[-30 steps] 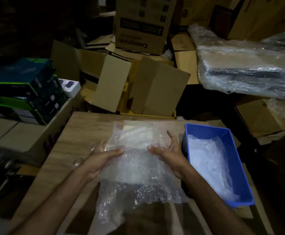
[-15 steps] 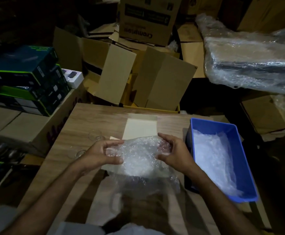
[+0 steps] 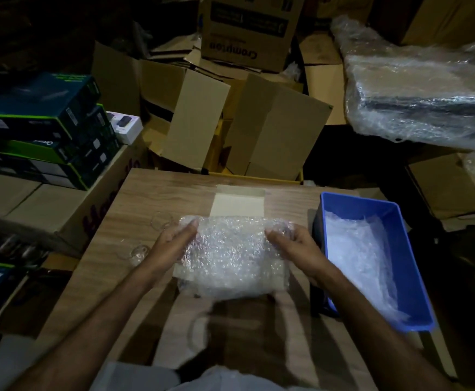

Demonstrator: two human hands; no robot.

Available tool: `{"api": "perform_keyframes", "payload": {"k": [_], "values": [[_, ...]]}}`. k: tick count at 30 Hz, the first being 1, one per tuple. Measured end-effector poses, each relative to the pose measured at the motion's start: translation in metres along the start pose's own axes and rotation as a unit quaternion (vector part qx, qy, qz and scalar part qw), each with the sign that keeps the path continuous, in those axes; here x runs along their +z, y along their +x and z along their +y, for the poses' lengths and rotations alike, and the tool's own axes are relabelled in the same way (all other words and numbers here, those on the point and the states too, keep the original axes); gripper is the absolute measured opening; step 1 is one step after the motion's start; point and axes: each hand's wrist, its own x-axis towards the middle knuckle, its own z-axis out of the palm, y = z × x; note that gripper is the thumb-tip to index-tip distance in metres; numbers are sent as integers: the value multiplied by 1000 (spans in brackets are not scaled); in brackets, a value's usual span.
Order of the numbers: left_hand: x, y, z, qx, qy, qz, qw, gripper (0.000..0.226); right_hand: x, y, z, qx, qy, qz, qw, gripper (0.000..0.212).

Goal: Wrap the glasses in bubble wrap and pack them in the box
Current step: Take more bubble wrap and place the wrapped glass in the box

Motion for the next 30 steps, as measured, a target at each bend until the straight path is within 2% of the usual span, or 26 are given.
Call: {"api": "perform_keyframes", "payload": {"k": [2, 4, 7, 8, 10, 12, 13, 14, 17, 18, 20, 23, 26, 27, 30], "values": [[5, 1, -5, -31, -18, -19, 999, 71, 12, 2, 6, -2, 12, 72, 997, 20], [12, -1, -6, -14, -14, 7, 1000, 77, 20, -1, 8, -1, 9, 109, 994, 45], [20, 0, -10, 49, 36, 72, 996, 91, 22, -12, 21, -24, 19, 68, 997, 95], [22, 3, -14, 72, 61, 81, 992, 87, 22, -14, 30, -43, -15, 48, 998, 101], [26, 8, -20, 106, 94, 93, 986, 62, 24, -11, 45, -54, -133, 31, 989, 90], [29, 16, -22, 124, 92, 87, 984, 33, 28, -4, 53, -50, -229, 39, 971, 61], [28, 22, -26, 117, 95, 69, 986, 28, 30, 0, 56, -47, -242, 48, 968, 50], [24, 27, -29, 99, 112, 38, 988, 30, 32, 5, 58, -40, -250, 59, 966, 43], [8, 39, -40, 45, 262, -64, 962, 84, 36, 23, 66, -12, -269, 82, 959, 43], [5, 43, -42, 47, 307, -91, 946, 94, 36, 29, 68, 1, -283, 83, 956, 45], [3, 51, -46, 65, 353, -120, 926, 101, 36, 37, 73, 12, -319, 78, 944, 50], [6, 64, -49, 64, 368, -115, 920, 100, 36, 43, 78, 15, -360, 61, 931, 59], [9, 72, -48, 16, 336, -107, 936, 115, 33, 45, 80, 18, -372, 27, 927, 89], [9, 75, -50, 17, 352, -109, 929, 119, 32, 45, 82, 7, -386, 12, 923, 97], [18, 78, -57, 51, 482, -107, 868, 119, 40, 44, 84, -17, -472, -37, 881, 93]]}}
